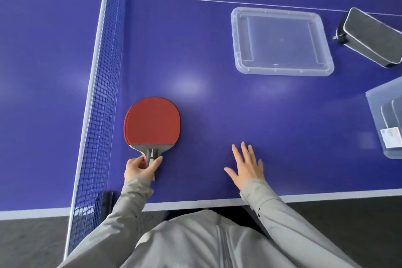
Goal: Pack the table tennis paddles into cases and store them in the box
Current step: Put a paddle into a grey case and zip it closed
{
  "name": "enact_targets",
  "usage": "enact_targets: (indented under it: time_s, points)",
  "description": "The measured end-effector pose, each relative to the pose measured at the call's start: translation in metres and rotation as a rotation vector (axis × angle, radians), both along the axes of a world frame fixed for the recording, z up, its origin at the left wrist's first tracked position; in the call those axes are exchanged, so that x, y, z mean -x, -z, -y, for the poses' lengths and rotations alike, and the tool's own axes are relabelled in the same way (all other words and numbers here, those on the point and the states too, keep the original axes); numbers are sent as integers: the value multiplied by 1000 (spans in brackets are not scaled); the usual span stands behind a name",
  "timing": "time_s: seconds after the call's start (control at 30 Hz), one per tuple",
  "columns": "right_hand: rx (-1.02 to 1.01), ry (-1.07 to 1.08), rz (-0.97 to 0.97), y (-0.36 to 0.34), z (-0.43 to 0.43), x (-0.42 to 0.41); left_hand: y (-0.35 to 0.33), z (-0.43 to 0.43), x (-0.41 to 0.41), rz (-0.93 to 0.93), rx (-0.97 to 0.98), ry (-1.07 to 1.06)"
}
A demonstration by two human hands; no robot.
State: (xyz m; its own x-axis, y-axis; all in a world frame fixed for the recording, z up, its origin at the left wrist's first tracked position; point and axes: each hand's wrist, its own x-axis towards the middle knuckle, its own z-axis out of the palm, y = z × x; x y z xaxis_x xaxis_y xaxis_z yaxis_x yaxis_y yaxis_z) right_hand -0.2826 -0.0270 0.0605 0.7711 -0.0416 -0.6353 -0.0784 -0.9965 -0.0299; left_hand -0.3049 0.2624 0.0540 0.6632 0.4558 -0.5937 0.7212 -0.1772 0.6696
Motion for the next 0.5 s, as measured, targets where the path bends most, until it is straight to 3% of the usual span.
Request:
enact_targets:
  time_s: [0.23,0.5]
  points:
    - [40,-15,1,4,-1,-4,0,-3,1,-26,-133,-51]
    - [57,-55,26,5,1,-1,-3,8,0,-47,-141,-71]
